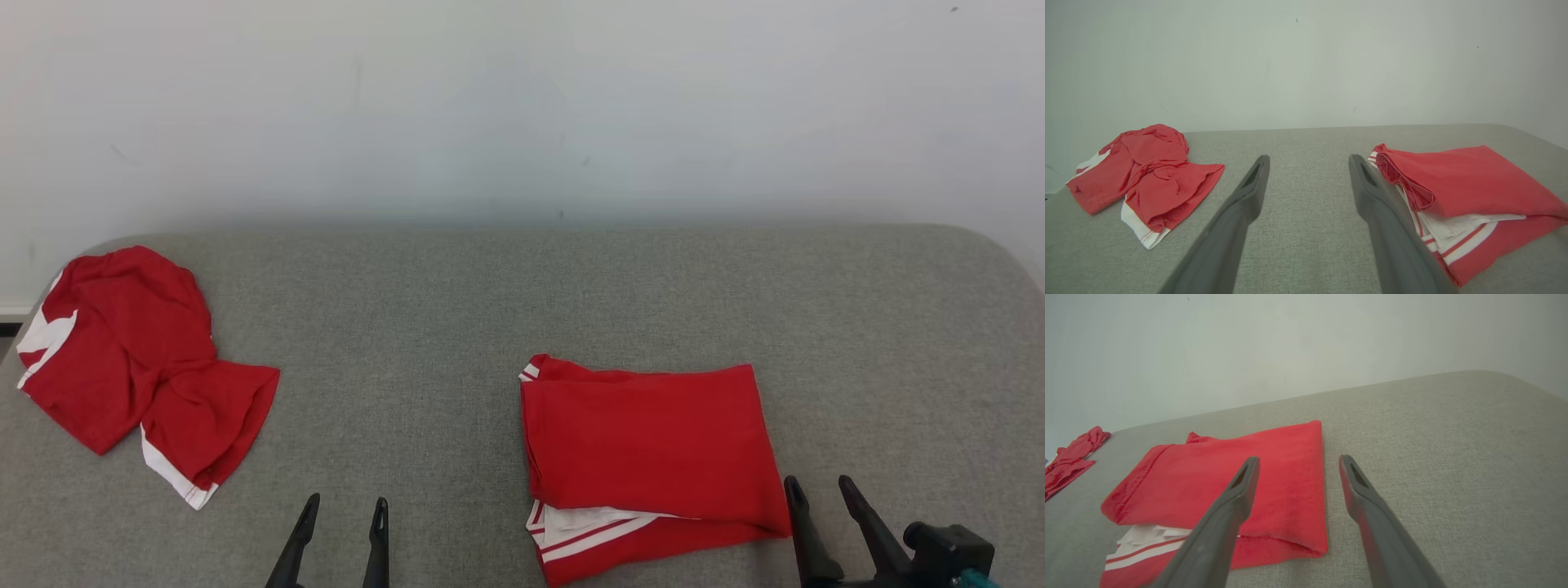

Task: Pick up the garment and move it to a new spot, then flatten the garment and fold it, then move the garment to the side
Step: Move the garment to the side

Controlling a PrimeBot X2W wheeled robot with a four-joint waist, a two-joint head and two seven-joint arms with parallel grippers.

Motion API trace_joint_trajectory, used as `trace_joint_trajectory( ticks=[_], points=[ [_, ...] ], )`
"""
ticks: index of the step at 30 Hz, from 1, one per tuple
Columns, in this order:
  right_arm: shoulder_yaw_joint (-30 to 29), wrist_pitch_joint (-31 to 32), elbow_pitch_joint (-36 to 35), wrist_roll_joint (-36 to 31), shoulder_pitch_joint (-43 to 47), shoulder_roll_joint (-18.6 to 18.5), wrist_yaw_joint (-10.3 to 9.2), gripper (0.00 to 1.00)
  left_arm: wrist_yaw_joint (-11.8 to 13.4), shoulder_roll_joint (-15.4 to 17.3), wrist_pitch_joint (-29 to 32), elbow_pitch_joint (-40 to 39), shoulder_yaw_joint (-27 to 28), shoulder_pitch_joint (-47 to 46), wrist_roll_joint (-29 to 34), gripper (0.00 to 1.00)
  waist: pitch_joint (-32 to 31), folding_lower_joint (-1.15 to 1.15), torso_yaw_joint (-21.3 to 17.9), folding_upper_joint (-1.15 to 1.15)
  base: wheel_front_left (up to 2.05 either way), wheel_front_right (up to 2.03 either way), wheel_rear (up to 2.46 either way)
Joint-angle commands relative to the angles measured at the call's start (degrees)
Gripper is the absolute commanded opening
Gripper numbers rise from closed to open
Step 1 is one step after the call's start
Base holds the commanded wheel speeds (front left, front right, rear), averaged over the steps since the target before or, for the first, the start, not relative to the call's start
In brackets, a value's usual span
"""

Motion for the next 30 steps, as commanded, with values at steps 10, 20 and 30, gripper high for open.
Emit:
trace_joint_trajectory(
  ticks=[10, 20, 30],
  points=[
    [7.8, 8.93, 11.74, 19.04, -11.25, -6.14, -0.11, 1.0, -1.03, -0.61, -0.15, 1.38, -0.03, -1.73, 0.6, 1.0, 3.38, 0.0, 2.49, 0.0, 0.0, 0.0, 0.0],
    [13.04, 12.22, 15.32, 34.87, -16.28, -9.16, -0.11, 1.0, -1.8, -0.92, -0.15, 1.78, 0.38, -4.16, 1.13, 1.0, 7.25, 0.0, 4.06, 0.0, 0.0, 0.0, 0.0],
    [17.25, 12.2, 14.0, 45.94, -17.74, -11.9, -0.11, 0.96, -2.51, -1.11, -0.15, 2.12, 0.43, -5.16, 1.56, 1.0, 8.85, 0.0, 4.42, 0.0, 0.0, 0.0, 0.0]
  ],
)
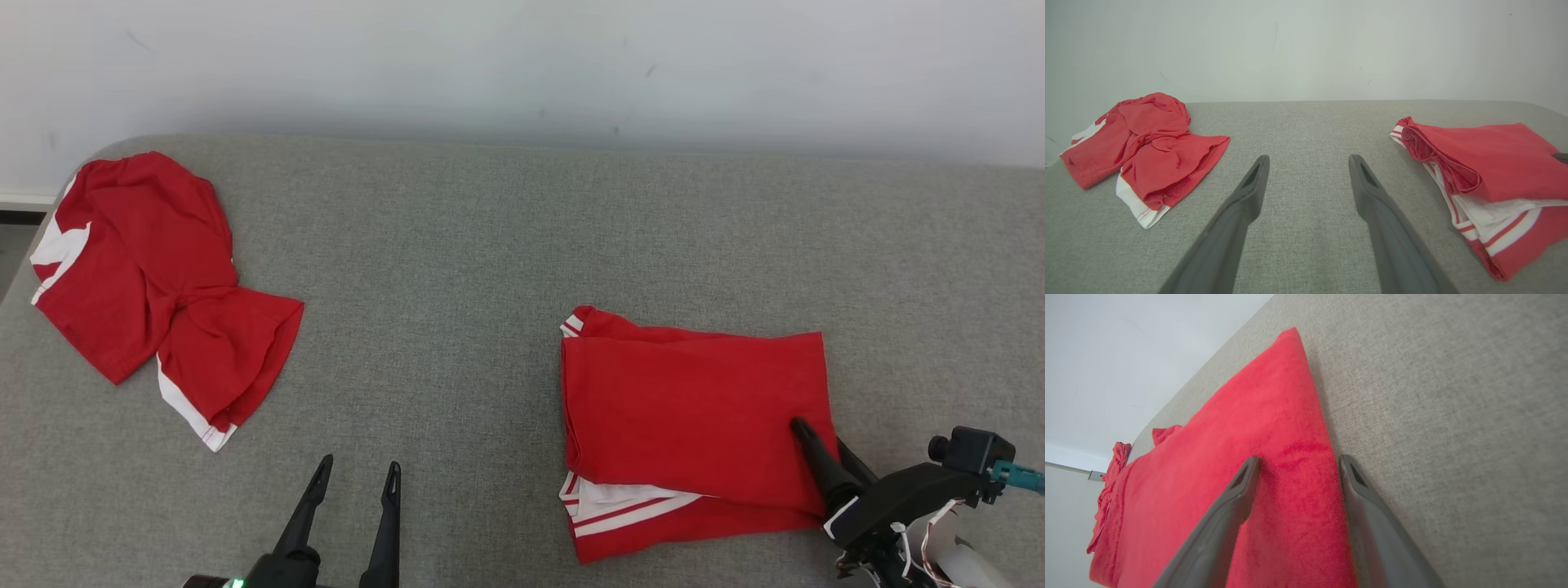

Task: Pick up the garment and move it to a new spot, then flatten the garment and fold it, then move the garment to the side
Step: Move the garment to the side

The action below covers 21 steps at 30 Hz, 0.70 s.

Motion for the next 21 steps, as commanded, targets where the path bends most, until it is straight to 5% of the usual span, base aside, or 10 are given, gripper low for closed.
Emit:
trace_joint_trajectory(
  ticks=[1, 5, 21],
  points=[
    [0.43, -0.46, -0.23, 0.65, -0.32, -0.64, -0.11, 0.53, -0.08, -0.17, -0.15, 0.03, 0.15, -0.35, 0.44, 1.0, 0.09, -0.01, 0.04, 0.0, 0.0, 0.0, 0.0],
    [2.35, -1.43, -1.45, 2.49, -0.22, -2.29, -0.11, 0.02, -0.4, -0.19, -0.15, 0.28, 0.42, -0.17, 0.68, 1.0, 0.07, -0.01, -0.07, 0.0, 0.0, 0.0, 0.0],
    [11.21, -8.82, -4.69, 0.01, -4.55, -8.6, -0.11, 0.0, -1.02, 0.59, -0.15, -0.52, 1.56, -0.12, 1.59, 1.0, 1.27, -0.01, -5.46, 0.0, 0.0, 0.0, 0.0]
  ],
)
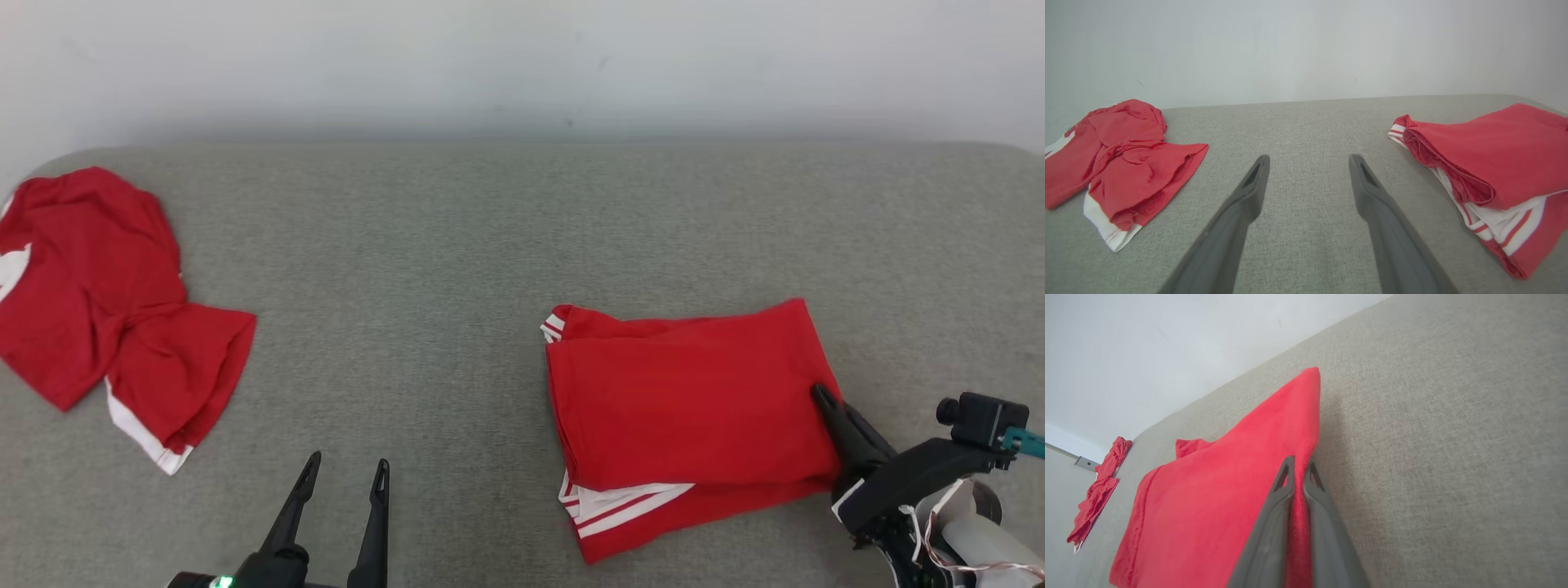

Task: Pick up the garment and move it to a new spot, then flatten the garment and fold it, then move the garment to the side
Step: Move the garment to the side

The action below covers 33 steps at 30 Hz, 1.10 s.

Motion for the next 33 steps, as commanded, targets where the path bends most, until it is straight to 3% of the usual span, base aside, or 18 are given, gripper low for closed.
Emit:
trace_joint_trajectory(
  ticks=[1, 16, 28, 33],
  points=[
    [0.41, -0.87, -0.23, -0.65, -1.07, -0.82, -0.11, 0.0, -0.06, 0.19, -0.15, -0.35, 0.02, -0.13, 0.51, 1.0, 0.81, 0.0, -2.14, -0.01, 0.0, 0.0, 0.0],
    [3.81, -5.09, -1.22, -7.58, -7.1, -0.04, -0.11, 0.0, -1.21, 1.86, -0.15, -1.82, -1.44, -3.42, 1.92, 1.0, 4.54, 0.0, -14.88, -0.01, 0.0, 0.0, 0.0],
    [-1.04, -5.09, -2.93, -14.54, -6.0, 3.64, -0.11, 0.0, -1.59, 3.34, -0.15, -3.4, -2.99, -5.49, 2.45, 1.0, 6.96, 0.0, -23.75, -0.01, 0.0, 0.0, 0.0],
    [-1.23, -5.09, -2.8, -15.55, -6.74, 4.32, -0.11, 0.0, -1.63, 3.85, -0.15, -4.19, -3.48, -6.16, 2.68, 1.0, 8.07, 0.0, -25.24, -0.01, 0.0, 0.0, 0.0]
  ],
)
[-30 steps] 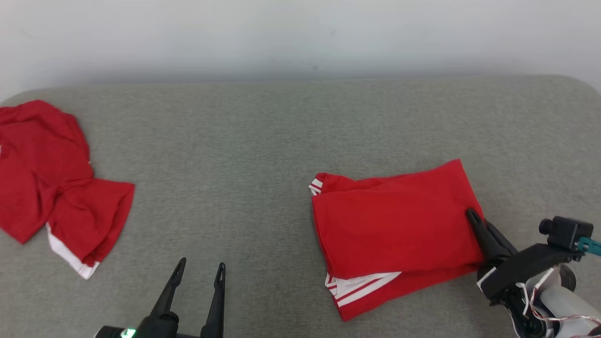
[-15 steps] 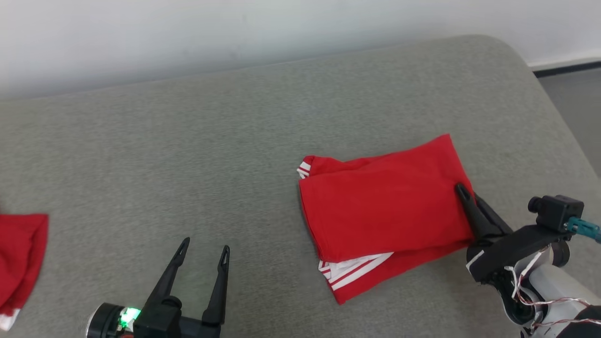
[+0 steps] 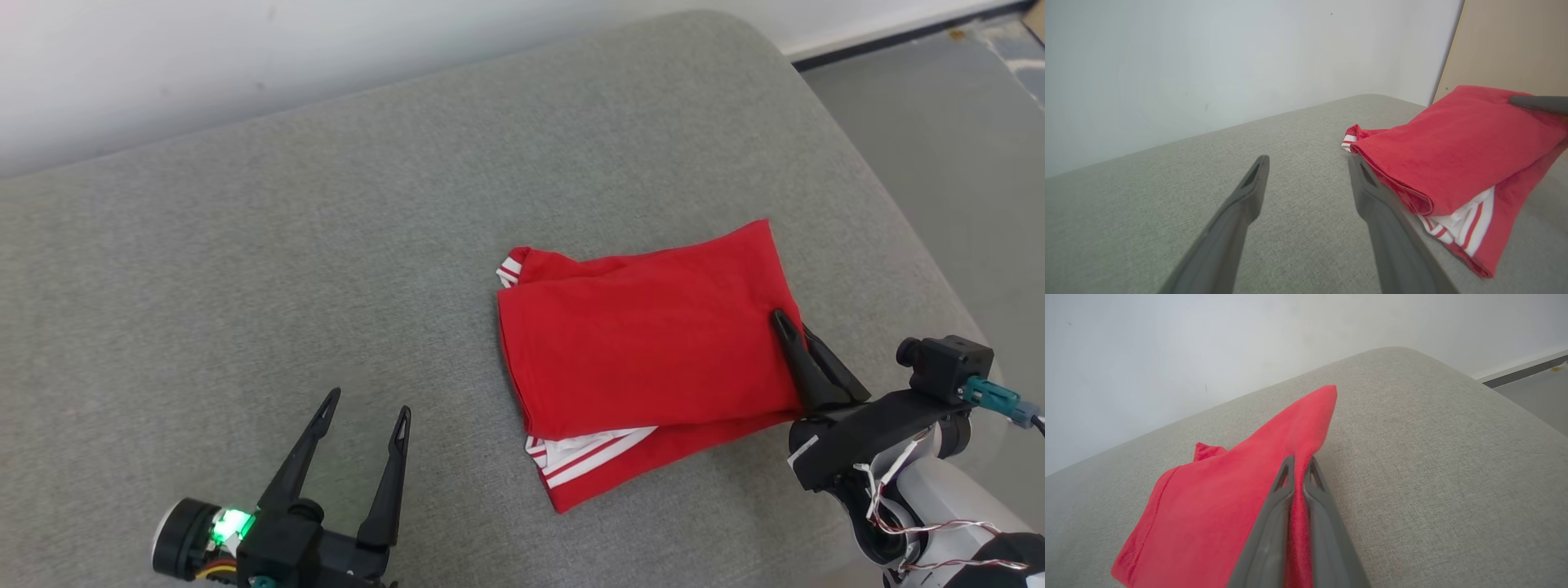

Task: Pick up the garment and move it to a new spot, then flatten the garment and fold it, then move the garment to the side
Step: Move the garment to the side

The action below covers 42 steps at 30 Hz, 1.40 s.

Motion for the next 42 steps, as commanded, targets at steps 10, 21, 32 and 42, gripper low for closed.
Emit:
trace_joint_trajectory(
  ticks=[10, 21, 32, 42],
  points=[
    [1.58, -0.25, 1.29, -2.39, -6.77, -0.71, -0.11, 0.0, -0.51, 3.03, 0.97, -2.75, -0.98, -4.1, 0.7, 1.0, 6.68, 0.0, 0.38, -0.01, 0.0, 0.0, 0.0],
    [-1.99, -0.26, 3.23, -3.23, -17.01, -5.66, -0.11, 0.0, -0.98, 4.94, 5.27, -13.26, -3.11, -9.36, 1.68, 1.0, 14.56, 0.0, 3.27, -0.01, 0.0, 0.0, 0.0],
    [-12.48, -0.26, 7.84, -6.37, -23.15, -11.43, -0.11, 0.0, -1.16, 6.56, 10.13, -23.16, -6.18, -14.32, 2.01, 1.0, 19.89, 0.0, 4.15, -0.01, 0.0, 0.0, 0.0],
    [-23.21, -0.26, 15.32, -12.36, -23.75, -10.96, -0.11, 0.0, -0.78, 7.54, 10.19, -23.42, -6.6, -13.72, 1.52, 1.0, 20.54, 0.0, 5.4, -0.01, 0.0, 0.0, 0.0]
  ],
)
